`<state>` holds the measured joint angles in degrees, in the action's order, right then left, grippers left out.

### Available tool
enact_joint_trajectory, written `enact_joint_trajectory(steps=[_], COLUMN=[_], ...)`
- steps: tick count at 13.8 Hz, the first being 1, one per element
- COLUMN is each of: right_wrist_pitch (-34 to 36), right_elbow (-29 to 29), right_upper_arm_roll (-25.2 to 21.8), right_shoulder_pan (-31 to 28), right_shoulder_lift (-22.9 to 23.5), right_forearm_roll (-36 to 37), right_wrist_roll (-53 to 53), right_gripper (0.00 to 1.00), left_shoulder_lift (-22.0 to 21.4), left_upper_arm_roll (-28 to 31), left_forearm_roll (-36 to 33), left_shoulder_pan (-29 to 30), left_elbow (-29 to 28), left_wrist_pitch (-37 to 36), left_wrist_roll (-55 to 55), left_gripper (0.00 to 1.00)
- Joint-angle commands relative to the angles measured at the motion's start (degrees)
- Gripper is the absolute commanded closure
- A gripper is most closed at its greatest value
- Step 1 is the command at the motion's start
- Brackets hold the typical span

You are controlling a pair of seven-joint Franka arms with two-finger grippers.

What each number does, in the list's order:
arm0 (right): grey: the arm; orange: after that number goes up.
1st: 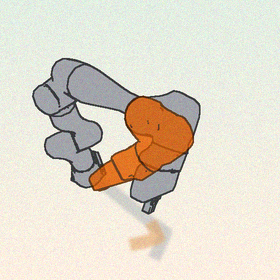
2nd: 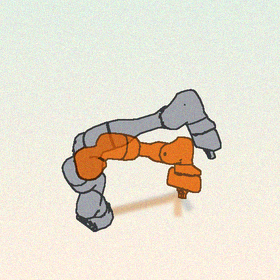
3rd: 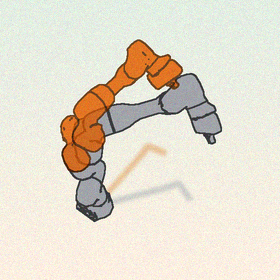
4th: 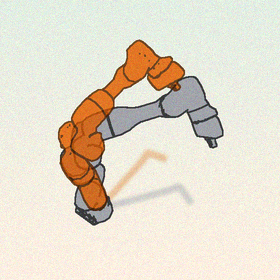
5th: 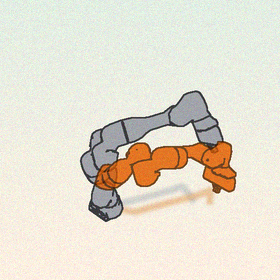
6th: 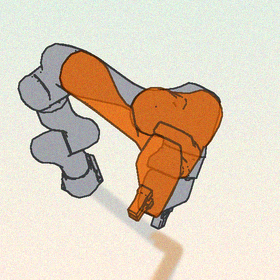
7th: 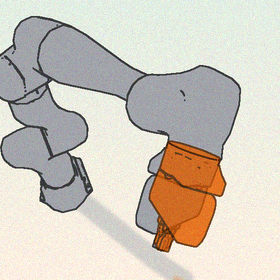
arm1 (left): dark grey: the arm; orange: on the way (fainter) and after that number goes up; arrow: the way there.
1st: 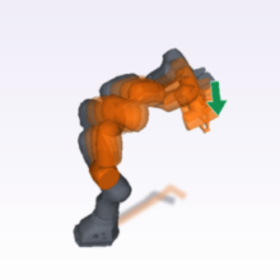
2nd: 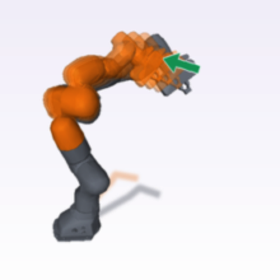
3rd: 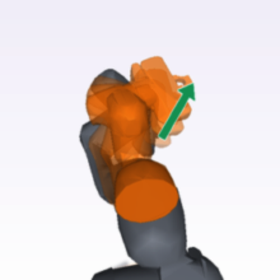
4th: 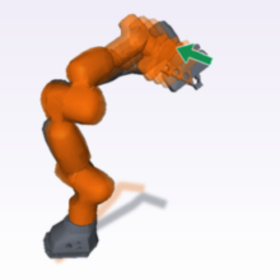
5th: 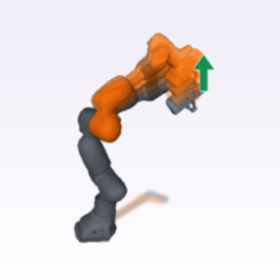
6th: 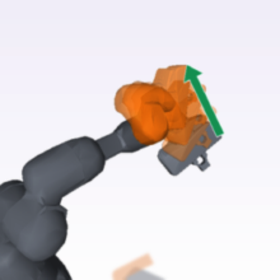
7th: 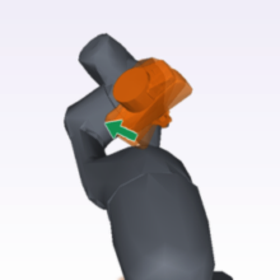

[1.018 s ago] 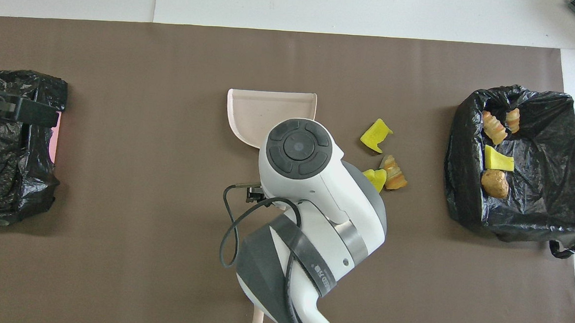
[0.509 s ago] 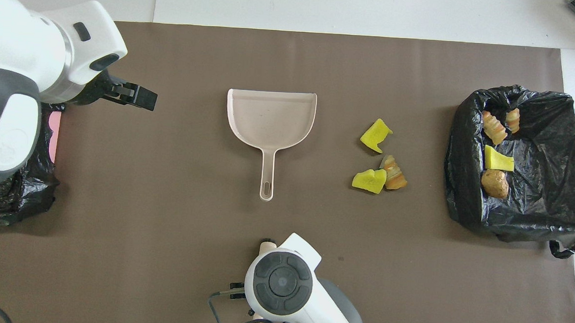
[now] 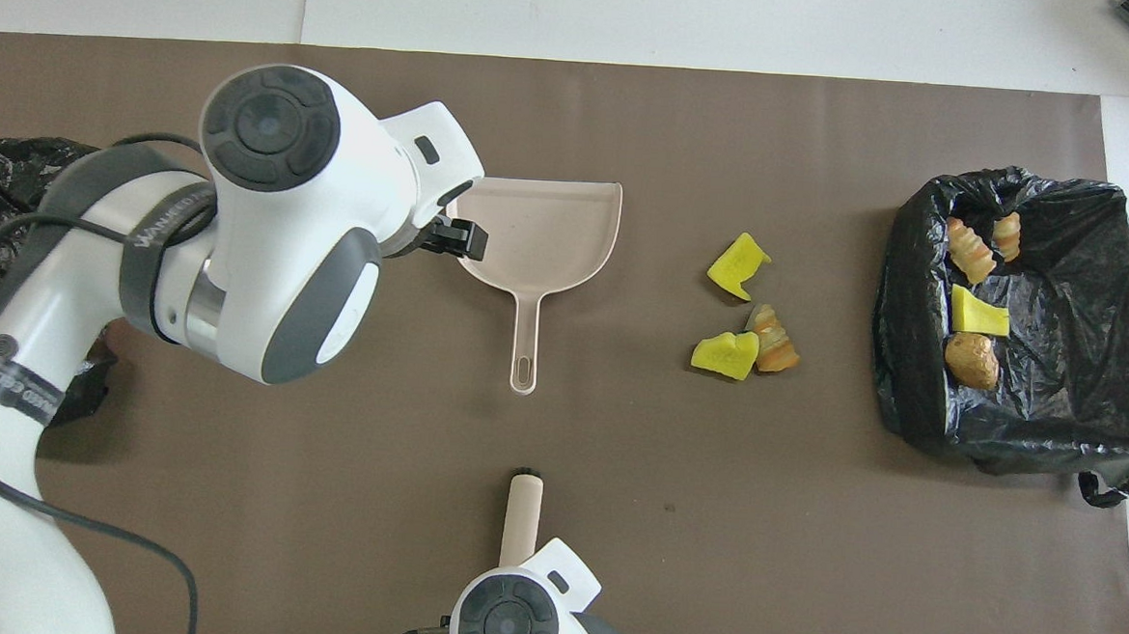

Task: Sweep and dump trash in bin
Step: 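Grasp the dustpan handle with the left gripper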

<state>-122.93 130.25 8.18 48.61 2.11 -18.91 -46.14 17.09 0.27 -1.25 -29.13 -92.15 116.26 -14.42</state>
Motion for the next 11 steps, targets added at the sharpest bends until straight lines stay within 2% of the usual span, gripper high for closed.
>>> enact_joint_trajectory(steps=[1,4,5,6,7,8,9,10,11], right_wrist_pitch=[-1.25,-1.25,-1.34,-1.43,-1.6,-1.69,-1.87,-2.83,-3.1], right_elbow=[3.07,4.13,4.22,4.22,4.22,4.22,4.22,4.22,3.96], right_upper_arm_roll=[-0.09,-0.09,-0.09,-0.09,-0.18,-0.09,-0.09,-0.18,-0.18], right_shoulder_pan=[0.7,2.02,2.02,2.02,2.02,2.02,2.1,2.02,1.93], right_shoulder_lift=[-2.9,-3.78,-3.78,-3.78,-3.78,-3.78,-3.78,-3.52,-3.17], right_forearm_roll=[-3.75,-3.85,-3.94,-3.94,-3.94,-3.94,-3.94,-3.94,-3.85], right_wrist_roll=[-0.97,-1.68,-1.68,-1.76,-1.77,-1.77,-3.07,-3.26,-2.74], right_gripper=[0.0,0.0,0.07,0.26,0.53,0.75,0.93,1.0,1.0], left_shoulder_lift=[-0.31,0.22,0.32,0.32,0.32,0.32,0.32,0.23,0.23], left_upper_arm_roll=[1.05,0.87,0.87,0.87,0.87,0.87,0.87,0.87,0.87], left_forearm_roll=[-0.6,-0.42,-0.42,-0.42,-0.42,-0.42,-0.34,-0.07,-0.07], left_shoulder_pan=[-5.39,-9.7,-10.07,-10.07,-10.07,-10.07,-9.98,-9.98,-9.98], left_elbow=[-6.97,-13.3,-15.14,-15.77,-15.86,-15.86,-15.95,-16.21,-16.21], left_wrist_pitch=[6.42,12.57,14.68,16.44,16.81,16.64,16.64,16.64,16.55], left_wrist_roll=[-6.12,-10.53,-11.15,-11.67,-11.77,-11.77,-11.77,-11.86,-11.77], left_gripper=[0.0,0.0,0.0,0.0,0.0,0.0,0.0,0.24,0.45])
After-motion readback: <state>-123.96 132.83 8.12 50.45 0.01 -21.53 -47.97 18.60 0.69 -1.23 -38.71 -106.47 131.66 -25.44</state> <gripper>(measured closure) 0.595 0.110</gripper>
